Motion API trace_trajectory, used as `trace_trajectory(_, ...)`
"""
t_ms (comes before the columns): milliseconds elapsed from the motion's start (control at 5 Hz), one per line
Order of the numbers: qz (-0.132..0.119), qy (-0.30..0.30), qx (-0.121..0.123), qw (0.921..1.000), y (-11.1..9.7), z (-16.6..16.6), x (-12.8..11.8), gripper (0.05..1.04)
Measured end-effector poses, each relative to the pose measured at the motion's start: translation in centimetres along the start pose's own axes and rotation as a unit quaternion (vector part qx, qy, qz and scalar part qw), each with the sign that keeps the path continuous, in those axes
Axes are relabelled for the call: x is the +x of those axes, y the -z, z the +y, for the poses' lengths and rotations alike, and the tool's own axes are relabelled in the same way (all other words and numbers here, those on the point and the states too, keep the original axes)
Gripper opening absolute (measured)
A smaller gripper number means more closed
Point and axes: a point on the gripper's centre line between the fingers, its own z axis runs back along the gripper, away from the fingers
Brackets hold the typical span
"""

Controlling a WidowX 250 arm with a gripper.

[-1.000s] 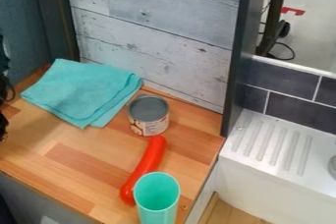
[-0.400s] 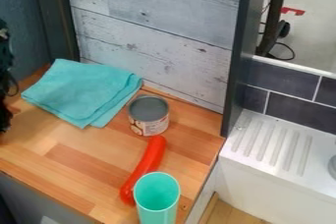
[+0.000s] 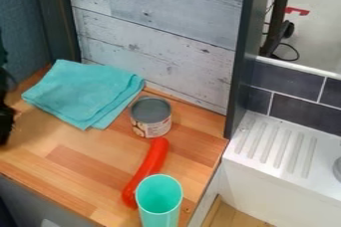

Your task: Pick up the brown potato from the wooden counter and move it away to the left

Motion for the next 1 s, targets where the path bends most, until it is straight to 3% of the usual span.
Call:
trace_trajectory(200, 0.013, 0.003, -0.018, 0.9997, -0.4, -0.6, -0.5, 0.987)
trace_trajectory(400, -0.036, 0.007, 0.007, 0.9993, -5.1, -1.6, -2.1, 0.987)
trace_trajectory(600, -0.015, 0.021, 0.039, 0.9989, -7.5, -4.6, -5.0, 0.987)
trace_trajectory(800, -0.014, 0.058, 0.058, 0.9965, -9.2, -7.3, -6.9, 0.987)
trace_trajectory(1000, -0.069, 0.119, 0.035, 0.9899, -11.2, -11.2, -8.7, 0.987)
